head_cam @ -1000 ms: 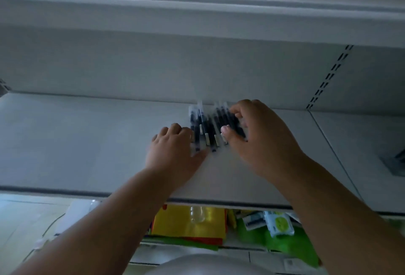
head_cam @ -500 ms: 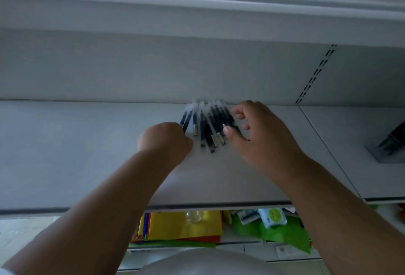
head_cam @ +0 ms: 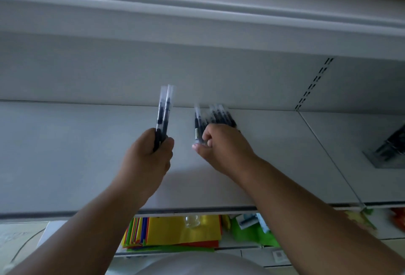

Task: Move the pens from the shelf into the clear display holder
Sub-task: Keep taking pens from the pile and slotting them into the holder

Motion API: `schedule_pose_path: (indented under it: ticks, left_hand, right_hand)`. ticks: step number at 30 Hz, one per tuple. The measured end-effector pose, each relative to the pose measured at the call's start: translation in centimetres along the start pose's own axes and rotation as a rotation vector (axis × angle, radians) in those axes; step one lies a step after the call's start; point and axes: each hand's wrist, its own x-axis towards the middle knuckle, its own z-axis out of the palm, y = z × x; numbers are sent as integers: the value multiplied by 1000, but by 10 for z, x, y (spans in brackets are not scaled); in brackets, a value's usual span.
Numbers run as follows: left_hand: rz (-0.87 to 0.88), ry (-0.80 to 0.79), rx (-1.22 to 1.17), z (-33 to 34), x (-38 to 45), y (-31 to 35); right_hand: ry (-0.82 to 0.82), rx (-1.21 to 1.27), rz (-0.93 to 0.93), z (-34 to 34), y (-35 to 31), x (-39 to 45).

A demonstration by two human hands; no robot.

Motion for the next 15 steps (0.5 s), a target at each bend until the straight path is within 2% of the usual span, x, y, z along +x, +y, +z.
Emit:
schedule_pose_path:
  ticks: [3,8,11,15]
  left_hand:
    - [-12,-25,-165,-6,-7,-1]
    - [28,-36,-103,-10,-10,-10]
    - [-51,-35,-196,-8,-9,-8]
    - [-125,-84,-371,2,-8,2]
  right_hand:
    - [10,-126,63,7,-6,9]
    - [-42,-166,185,6,-9,18]
    - [20,-48,212,-1,-7,13]
    - [104,334,219,-23,-2,-6]
